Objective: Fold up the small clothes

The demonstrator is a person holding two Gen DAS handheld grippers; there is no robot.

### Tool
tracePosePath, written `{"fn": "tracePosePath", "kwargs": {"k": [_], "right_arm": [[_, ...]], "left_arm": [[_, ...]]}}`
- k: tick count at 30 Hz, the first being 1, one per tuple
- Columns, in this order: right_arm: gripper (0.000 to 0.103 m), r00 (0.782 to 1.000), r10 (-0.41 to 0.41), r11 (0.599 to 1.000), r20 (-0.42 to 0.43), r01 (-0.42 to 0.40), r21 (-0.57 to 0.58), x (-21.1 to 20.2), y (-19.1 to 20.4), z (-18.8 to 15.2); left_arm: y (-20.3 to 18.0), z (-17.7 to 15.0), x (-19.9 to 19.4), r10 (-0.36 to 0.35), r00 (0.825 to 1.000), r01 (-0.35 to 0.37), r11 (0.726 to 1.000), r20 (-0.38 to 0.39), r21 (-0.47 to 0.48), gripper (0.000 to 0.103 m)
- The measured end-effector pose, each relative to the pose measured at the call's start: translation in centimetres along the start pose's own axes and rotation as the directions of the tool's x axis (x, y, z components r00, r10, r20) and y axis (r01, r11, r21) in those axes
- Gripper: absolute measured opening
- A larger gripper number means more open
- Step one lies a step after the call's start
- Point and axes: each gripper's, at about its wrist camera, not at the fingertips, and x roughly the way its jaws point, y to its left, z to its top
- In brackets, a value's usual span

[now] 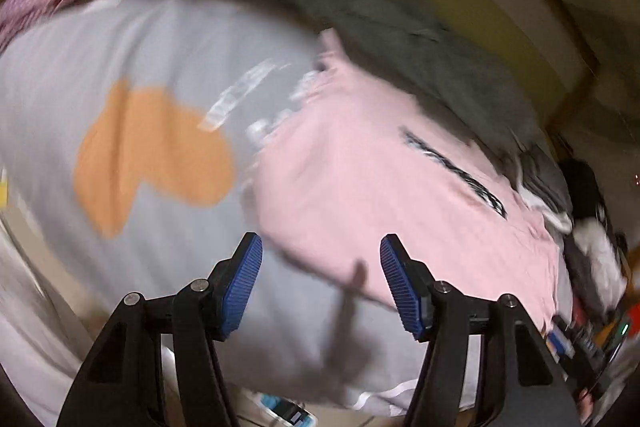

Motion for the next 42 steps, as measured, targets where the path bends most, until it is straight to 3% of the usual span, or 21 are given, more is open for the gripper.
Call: {"fn": "tracePosePath", "kwargs": {"k": [2,5,7,9,10,11,12,13,14,15,16,17,18,20,21,24,28,30,36,38,42], "right_arm": [[0.065,1.000,0.019,0.999,-0.017,-0.018,0.051,0.2,-1.2,0.0],[0.064,0.991,0.115,0.983,-0.060,-0.105,0.152,1.2,-2.8,0.3],[0.062,0.990,0.124,0.977,-0.069,-0.110,0.183,1.9,-3.1,0.6],[0.062,0.991,0.113,0.978,-0.073,-0.098,0.186,2.3,-2.9,0.7],[0.062,0.991,0.113,0.978,-0.068,-0.099,0.182,2.3,-2.8,0.7],[0.062,0.991,0.115,0.978,-0.064,-0.101,0.181,2.4,-2.8,0.7],[0.060,0.991,0.118,0.977,-0.060,-0.105,0.186,2.4,-2.8,0.7],[0.056,0.990,0.125,0.974,-0.058,-0.111,0.199,2.5,-2.9,0.7],[0.051,0.989,0.134,0.971,-0.058,-0.119,0.208,2.5,-2.8,0.7],[0.039,0.987,0.146,0.968,-0.059,-0.131,0.213,2.6,-2.9,0.7],[0.031,0.984,0.165,0.966,-0.063,-0.148,0.214,2.7,-2.9,0.8],[0.011,0.981,0.184,0.962,-0.068,-0.166,0.217,2.8,-2.8,0.8],[0.004,0.974,0.216,0.954,-0.071,-0.195,0.226,3.0,-2.7,0.9],[0.002,0.982,0.191,0.960,-0.002,-0.186,0.210,1.6,-2.6,1.0],[0.002,0.984,0.176,0.964,0.037,-0.180,0.196,0.7,-2.4,1.1],[0.002,0.969,0.197,0.959,0.151,-0.223,0.177,-3.0,-1.6,0.9],[0.002,0.953,0.242,0.949,0.182,-0.272,0.163,-6.8,-1.0,0.0],[0.002,0.952,0.248,0.951,0.180,-0.275,0.144,-7.9,-0.7,-0.1],[0.002,0.952,0.264,0.945,0.154,-0.288,0.154,-5.7,0.9,3.3],[0.002,0.950,0.268,0.945,0.161,-0.292,0.145,-4.2,1.8,5.1],[0.002,0.957,0.247,0.959,0.154,-0.264,0.107,-0.6,3.7,9.7]], "left_arm": [[0.9,-0.1,0.6,-0.017,1.000,0.016,0.999,-0.024,-0.032,0.060],[1.6,0.3,1.6,-0.084,0.995,0.079,0.993,-0.055,-0.087,0.061],[2.7,0.6,2.4,-0.168,0.984,0.155,0.974,-0.066,-0.163,0.068],[3.8,1.0,2.5,-0.231,0.972,0.214,0.945,-0.039,-0.246,0.068],[4.1,1.1,2.5,-0.248,0.968,0.233,0.937,-0.025,-0.260,0.063],[4.0,1.2,2.5,-0.232,0.973,0.222,0.944,-0.015,-0.243,0.046],[3.7,1.2,2.5,-0.197,0.980,0.190,0.959,-0.013,-0.213,0.037],[3.3,1.2,2.6,-0.150,0.989,0.146,0.973,-0.012,-0.179,0.021],[3.1,1.1,2.5,-0.125,0.992,0.123,0.979,-0.004,-0.166,0.008],[3.0,1.0,2.4,-0.126,0.992,0.125,0.978,0.005,-0.167,0.005],[2.9,0.7,2.0,-0.130,0.991,0.133,0.976,0.027,-0.175,0.004],[2.6,0.5,1.2,-0.125,0.990,0.133,0.977,0.061,-0.165,0.004],[2.1,0.4,0.3,-0.106,0.989,0.119,0.984,0.099,-0.135,0.004],[0.6,0.0,-1.7,-0.041,0.984,0.050,0.997,0.172,-0.049,0.003],[-0.2,-0.2,-2.9,-0.042,0.978,0.046,0.999,0.203,-0.015,0.003],[-0.5,-0.3,-5.9,-0.100,0.963,0.108,0.994,0.251,-0.014,0.003],[0.4,0.2,-9.5,-0.143,0.951,0.162,0.986,0.274,-0.048,0.003],[0.2,0.5,-10.1,-0.141,0.952,0.152,0.988,0.271,-0.022,0.003],[-0.7,4.7,-5.9,-0.069,0.981,0.082,0.994,0.180,-0.066,0.003],[-1.3,6.1,-4.9,-0.092,0.971,0.110,0.992,0.222,-0.068,0.003],[-3.9,9.9,-1.3,-0.033,0.981,0.037,0.999,0.192,-0.017,0.003]]}}
